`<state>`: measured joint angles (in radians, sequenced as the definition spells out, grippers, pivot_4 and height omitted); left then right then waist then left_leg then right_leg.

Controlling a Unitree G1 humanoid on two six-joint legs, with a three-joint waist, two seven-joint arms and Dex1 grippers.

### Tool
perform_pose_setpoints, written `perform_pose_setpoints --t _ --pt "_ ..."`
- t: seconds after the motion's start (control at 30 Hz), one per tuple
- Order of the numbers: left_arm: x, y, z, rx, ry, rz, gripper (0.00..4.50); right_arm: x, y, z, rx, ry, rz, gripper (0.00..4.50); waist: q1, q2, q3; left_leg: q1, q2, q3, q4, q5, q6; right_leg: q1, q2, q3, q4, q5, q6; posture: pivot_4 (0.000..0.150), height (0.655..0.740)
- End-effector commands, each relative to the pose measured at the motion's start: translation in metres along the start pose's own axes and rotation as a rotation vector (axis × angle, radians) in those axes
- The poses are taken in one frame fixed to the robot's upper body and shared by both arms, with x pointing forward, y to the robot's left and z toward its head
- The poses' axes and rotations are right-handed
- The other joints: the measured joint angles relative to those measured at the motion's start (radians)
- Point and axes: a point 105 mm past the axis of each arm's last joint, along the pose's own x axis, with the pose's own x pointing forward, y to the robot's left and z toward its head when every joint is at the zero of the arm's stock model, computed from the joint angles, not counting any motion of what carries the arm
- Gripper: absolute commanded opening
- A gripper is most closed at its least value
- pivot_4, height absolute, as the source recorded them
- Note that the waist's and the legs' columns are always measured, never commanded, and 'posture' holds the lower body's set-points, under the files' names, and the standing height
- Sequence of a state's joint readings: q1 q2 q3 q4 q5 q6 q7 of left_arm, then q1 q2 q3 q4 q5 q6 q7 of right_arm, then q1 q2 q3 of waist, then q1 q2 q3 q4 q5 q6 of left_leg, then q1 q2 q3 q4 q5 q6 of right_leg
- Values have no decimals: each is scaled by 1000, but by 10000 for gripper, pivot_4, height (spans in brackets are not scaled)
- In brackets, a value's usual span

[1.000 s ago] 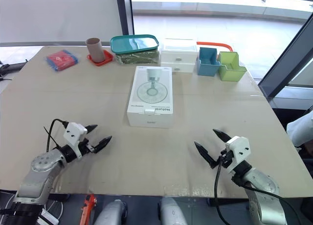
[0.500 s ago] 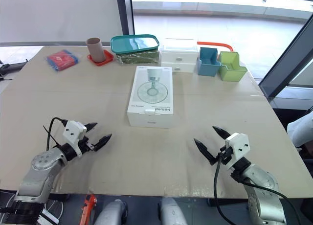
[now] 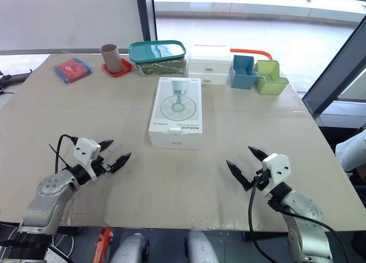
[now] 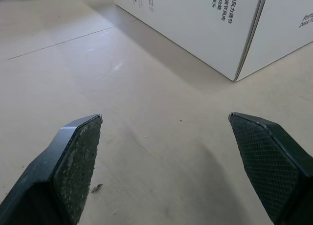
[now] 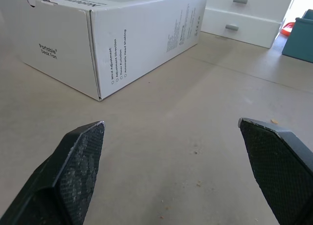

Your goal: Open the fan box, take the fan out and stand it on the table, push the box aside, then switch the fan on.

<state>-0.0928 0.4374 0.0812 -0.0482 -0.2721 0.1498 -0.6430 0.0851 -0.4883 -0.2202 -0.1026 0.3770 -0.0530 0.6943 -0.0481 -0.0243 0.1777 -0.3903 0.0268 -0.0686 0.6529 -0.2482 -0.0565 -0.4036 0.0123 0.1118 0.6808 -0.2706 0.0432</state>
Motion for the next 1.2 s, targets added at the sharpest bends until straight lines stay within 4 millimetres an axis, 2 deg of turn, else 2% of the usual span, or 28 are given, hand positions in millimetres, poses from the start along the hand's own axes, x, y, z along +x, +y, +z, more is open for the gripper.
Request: perform_pose_setpoints --t 0.03,0.07,0.17,0.23,0.37,0.4,0.43,0.47,0.5,0.63,0.73,0.8,0.97,1.2 --pt "15 -5 51 48 -144 -81 44136 12 5 20 -39 -49 31 45000 1 0 0 0 0 0 0 0 0 0 0 0 0 0 0 1500 7400" --pt "20 -7 64 48 -180 -99 44136 14 7 22 -39 -54 38 45000 0 0 0 0 0 0 0 0 0 0 0 0 0 0 0 1500 7400" --pt "32 -17 92 56 -246 -175 37877 21 9 26 -42 -66 50 45000 1 -1 0 -1 0 -1 1 0 0 0 0 -1 0 0 0 1500 7400" --pt "42 -25 96 73 -214 -227 35379 24 9 27 -41 -69 57 45000 1 -1 0 -1 0 -1 1 0 0 0 0 -1 0 1 0 1500 7400" --pt "57 -32 105 59 -180 -272 35379 30 11 30 -46 -76 70 45000 -1 0 0 -1 0 -1 0 0 0 0 0 -1 0 1 1 1500 7400" --pt "62 -34 104 71 -154 -285 32841 32 11 32 -47 -79 74 45000 -1 0 0 -1 0 -1 0 0 0 0 0 -1 0 1 1 1500 7400" --pt "65 -35 104 84 -136 -292 32125 33 11 33 -48 -81 77 45000 -1 0 0 -1 0 -1 0 0 0 0 0 -1 0 1 0 1500 7400" --pt "70 -35 103 82 -110 -297 28042 35 11 34 -50 -83 79 45000 1 0 0 -1 0 -1 0 0 0 0 0 -1 0 1 0 1500 7400" --pt "73 -35 103 77 -93 -297 26916 36 11 34 -51 -84 80 45000 1 0 0 -1 0 -2 1 0 0 0 0 -1 0 1 0 1500 7400" --pt "80 -40 106 82 -78 -329 12983 38 10 35 -56 -85 80 45000 1 0 0 -1 -1 -2 2 0 0 0 0 -1 0 1 1 1500 7400" --pt "85 -42 103 84 -52 -336 6620 40 11 35 -56 -85 82 45000 1 0 0 -1 -1 -2 1 0 0 0 0 -1 0 1 1 1500 7400" --pt "88 -44 102 78 -38 -343 427 40 12 35 -57 -85 84 45000 1 0 0 -1 -1 -2 1 0 0 0 0 -1 0 1 1 1500 7400" --pt "90 -48 99 58 2 -369 427 40 13 36 -54 -89 84 45000 1 0 0 -1 -1 -2 1 0 0 0 0 -1 0 1 1 1500 7400" --pt "90 -54 92 60 51 -404 427 55 33 63 -141 -109 226 45000 1 0 0 -1 -1 -2 1 0 0 0 0 -1 0 1 1 1500 7400"
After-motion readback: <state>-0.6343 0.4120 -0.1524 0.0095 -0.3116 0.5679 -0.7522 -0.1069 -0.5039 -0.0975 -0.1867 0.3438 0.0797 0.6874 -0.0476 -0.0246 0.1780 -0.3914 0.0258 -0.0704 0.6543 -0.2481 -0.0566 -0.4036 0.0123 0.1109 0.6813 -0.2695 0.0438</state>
